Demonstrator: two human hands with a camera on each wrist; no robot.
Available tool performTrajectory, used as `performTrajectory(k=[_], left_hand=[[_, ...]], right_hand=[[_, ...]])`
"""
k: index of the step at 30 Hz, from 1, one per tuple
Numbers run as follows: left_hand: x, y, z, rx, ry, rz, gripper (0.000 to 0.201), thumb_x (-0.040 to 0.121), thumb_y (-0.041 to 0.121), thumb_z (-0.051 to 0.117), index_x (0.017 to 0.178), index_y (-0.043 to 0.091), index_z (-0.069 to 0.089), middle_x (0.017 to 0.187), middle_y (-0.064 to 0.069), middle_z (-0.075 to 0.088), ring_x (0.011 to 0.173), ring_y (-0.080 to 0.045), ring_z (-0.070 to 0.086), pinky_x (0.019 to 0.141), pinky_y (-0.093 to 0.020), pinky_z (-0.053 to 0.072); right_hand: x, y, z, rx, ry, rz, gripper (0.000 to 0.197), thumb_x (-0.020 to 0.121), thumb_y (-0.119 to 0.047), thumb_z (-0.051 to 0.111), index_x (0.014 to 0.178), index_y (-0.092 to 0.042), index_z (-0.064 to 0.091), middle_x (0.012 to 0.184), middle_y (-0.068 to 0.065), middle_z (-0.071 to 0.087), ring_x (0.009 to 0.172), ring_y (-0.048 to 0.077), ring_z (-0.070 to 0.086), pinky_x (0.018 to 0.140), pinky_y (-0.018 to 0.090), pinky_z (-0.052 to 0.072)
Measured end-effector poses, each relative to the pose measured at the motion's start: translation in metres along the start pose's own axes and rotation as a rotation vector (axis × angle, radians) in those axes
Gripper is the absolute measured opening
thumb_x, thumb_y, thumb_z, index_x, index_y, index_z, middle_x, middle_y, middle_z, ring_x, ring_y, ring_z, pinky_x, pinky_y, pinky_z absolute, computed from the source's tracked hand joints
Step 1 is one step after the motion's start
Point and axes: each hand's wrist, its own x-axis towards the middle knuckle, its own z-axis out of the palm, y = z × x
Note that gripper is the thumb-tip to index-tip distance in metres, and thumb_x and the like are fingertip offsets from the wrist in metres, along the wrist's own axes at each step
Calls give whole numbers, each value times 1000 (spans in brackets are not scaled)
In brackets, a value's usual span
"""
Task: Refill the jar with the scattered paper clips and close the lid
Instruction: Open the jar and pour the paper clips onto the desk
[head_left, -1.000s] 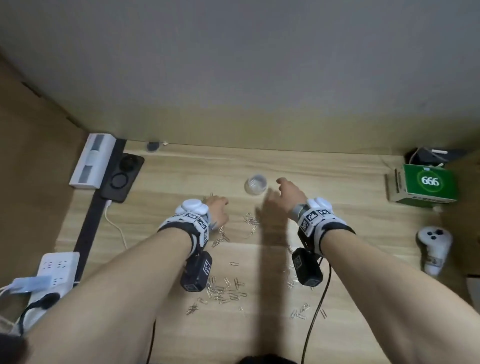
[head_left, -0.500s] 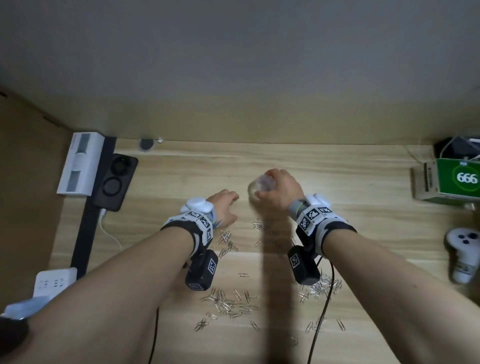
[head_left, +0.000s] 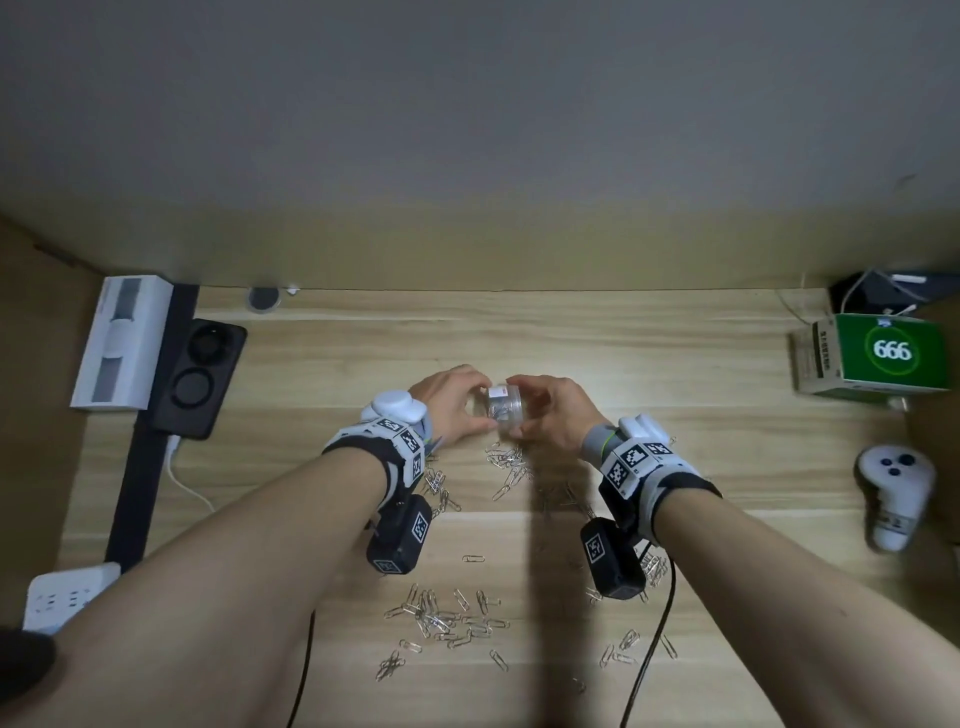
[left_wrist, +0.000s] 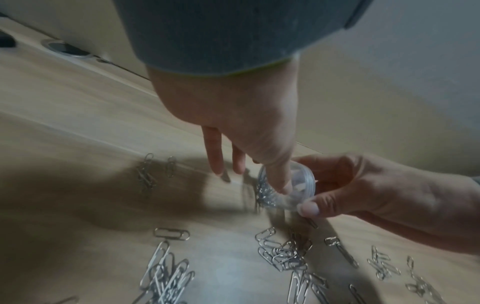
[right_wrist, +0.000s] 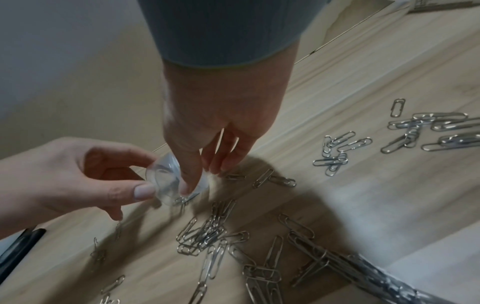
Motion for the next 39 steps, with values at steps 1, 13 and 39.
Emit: performTrajectory(k=[1,13,39], left_hand=[[2,2,-1,26,-4,1,46,73,43,77,112,23,61,106,6,62,80,-10,51,66,-24,34],[6,10,-4,15,-62,-117,45,66,41,80,103,24,61,90,7,64,80,-16,62,62,-26,41],[2,23,-4,64,-103,-140,63,45,68,55,91,26,59,79,6,64,72,-21,61,64,-36,51]], right_hand=[[1,1,-1,11,3,-6,74,63,-5,89,130,-17,62,113,6,69,101,23,66,99,33,52],[2,7,-5,240,-73,60,60,70,6,82,125,-3,60,99,3,65,77,19,56,78,20,55],[0,2,-3,196,-30,31,29,90,-22,69,115,-9,66,102,3,67,95,16,60,88,26,47]])
